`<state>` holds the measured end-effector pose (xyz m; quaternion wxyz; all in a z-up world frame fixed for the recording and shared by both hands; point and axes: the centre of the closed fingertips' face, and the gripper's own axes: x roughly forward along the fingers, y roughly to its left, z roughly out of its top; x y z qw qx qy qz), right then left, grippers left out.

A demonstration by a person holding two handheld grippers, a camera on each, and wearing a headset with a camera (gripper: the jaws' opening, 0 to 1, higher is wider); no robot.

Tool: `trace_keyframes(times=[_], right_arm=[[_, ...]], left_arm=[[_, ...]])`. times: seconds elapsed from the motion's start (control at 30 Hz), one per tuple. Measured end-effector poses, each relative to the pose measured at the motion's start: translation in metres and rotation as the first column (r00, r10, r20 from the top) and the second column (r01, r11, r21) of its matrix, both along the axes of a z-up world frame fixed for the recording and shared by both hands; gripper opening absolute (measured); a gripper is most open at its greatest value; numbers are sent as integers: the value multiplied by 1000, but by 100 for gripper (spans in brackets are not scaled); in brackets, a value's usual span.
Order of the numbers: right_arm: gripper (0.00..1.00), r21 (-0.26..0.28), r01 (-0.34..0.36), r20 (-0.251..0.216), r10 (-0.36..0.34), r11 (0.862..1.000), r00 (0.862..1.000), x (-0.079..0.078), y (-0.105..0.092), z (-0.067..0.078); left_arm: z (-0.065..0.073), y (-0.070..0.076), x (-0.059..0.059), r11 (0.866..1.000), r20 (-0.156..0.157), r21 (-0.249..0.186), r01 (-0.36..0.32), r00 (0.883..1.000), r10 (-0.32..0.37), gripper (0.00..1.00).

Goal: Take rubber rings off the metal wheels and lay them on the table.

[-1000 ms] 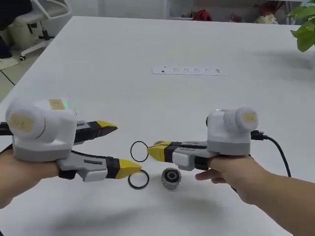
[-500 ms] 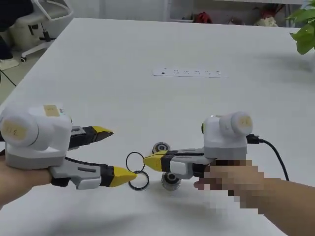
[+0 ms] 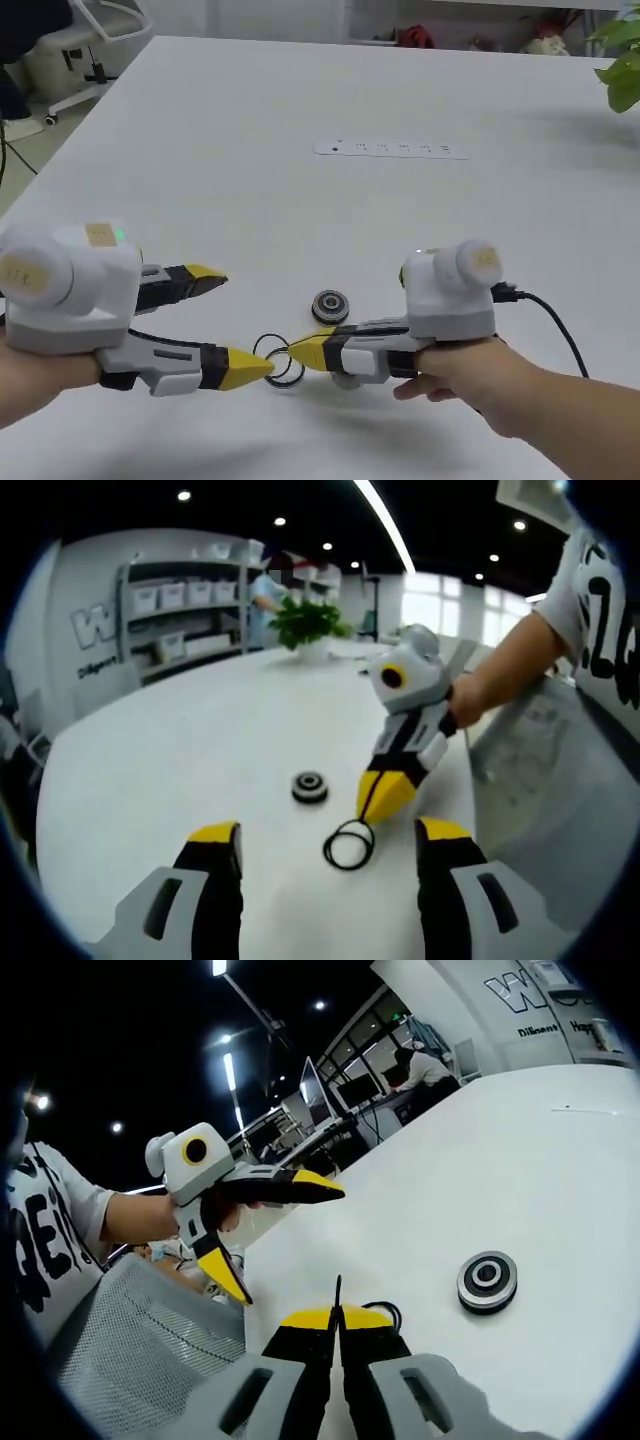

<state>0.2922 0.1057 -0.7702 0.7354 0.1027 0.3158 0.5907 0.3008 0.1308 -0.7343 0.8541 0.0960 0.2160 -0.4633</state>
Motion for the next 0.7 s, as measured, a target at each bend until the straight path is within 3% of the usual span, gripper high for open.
trace_keyframes(times=[0.3, 0.7], right_arm=[[0, -20, -9, -6, 9, 1000, 1000, -3, 1, -6], [0, -46, 18, -5, -18, 999, 1000, 4, -4, -12]], left_arm=[[-1, 1, -1, 1000, -6, -1, -3, 1000, 3, 72], [-4, 1, 0, 1000, -14, -2, -6, 1000, 6, 71]])
